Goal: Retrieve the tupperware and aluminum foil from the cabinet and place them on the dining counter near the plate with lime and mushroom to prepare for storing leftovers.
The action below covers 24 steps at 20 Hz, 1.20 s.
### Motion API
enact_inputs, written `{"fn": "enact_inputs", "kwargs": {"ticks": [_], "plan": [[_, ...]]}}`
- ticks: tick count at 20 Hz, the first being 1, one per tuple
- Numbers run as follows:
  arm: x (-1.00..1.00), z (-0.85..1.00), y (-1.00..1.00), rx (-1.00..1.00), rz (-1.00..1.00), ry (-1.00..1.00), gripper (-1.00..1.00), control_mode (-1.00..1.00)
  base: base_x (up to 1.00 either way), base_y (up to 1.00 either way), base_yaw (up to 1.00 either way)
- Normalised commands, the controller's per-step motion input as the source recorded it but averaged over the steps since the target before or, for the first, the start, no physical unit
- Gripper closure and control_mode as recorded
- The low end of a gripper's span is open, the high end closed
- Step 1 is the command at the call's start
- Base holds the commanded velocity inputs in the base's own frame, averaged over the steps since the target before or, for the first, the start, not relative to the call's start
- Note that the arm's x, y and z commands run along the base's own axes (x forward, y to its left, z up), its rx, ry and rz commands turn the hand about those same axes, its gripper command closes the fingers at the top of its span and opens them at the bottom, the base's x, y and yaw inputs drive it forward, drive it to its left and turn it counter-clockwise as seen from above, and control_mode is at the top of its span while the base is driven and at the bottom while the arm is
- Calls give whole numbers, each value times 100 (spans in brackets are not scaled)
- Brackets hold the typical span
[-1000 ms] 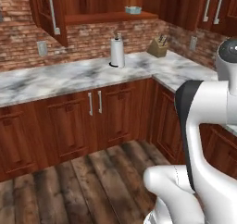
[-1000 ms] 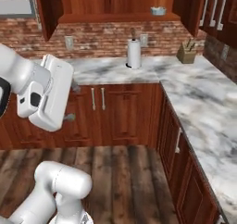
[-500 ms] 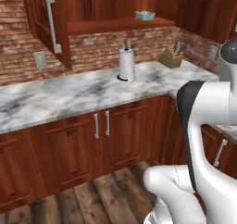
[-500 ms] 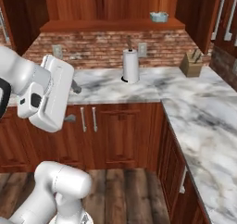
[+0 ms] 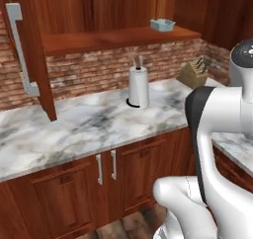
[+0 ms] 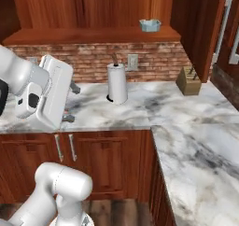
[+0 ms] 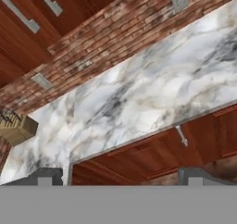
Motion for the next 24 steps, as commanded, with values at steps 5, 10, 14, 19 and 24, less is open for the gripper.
{"fn": "enact_inputs", "kwargs": {"ticks": [5,10,14,19,24], "plan": [[0,0,0,0,0,0,-100,100,100,-55,9],[0,0,0,0,0,0,-100,100,100,-4,17],[0,0,0,0,0,0,-100,100,100,0,18],[15,2,-4,4,6,0,-100,-100,53,-6,12],[17,38,5,-2,4,-2,-100,-100,0,0,0]]}}
